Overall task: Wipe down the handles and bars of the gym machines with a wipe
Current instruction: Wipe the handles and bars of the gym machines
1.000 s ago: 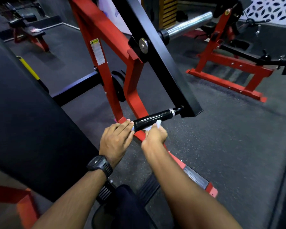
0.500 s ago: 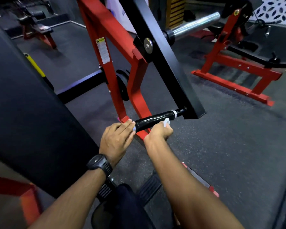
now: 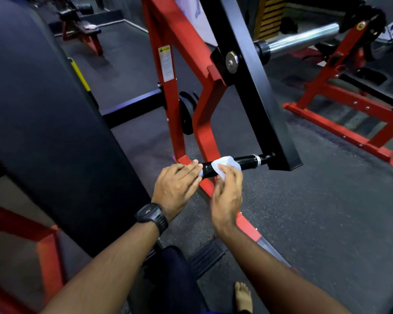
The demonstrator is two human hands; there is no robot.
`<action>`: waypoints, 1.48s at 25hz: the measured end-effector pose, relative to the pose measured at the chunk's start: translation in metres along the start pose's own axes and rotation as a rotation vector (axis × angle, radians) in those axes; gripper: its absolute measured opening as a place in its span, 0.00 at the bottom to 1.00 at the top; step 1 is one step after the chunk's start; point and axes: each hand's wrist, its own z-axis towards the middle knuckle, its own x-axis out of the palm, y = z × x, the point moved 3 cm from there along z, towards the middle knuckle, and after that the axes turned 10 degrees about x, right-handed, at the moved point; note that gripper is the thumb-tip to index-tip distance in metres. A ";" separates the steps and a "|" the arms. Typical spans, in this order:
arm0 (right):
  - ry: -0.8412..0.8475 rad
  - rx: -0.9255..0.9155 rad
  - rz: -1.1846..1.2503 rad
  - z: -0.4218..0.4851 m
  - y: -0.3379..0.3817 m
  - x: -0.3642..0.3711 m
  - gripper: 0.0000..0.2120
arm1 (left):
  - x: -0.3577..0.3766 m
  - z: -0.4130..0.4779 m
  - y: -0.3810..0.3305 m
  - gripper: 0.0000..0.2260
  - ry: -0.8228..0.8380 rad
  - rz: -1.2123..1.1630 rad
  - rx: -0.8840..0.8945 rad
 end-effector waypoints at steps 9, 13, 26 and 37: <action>0.662 -0.407 -0.590 0.085 0.032 -0.007 0.10 | 0.002 -0.001 -0.001 0.13 -0.020 0.019 -0.011; 0.817 -0.490 -0.660 0.085 0.051 0.000 0.12 | 0.003 -0.001 0.000 0.14 -0.022 0.023 -0.007; 0.764 -0.518 -1.032 0.122 0.027 -0.002 0.08 | 0.003 -0.001 0.003 0.13 0.012 0.031 0.018; 0.567 -0.306 -0.913 0.118 0.007 -0.026 0.10 | 0.004 -0.001 0.005 0.14 0.014 -0.022 0.019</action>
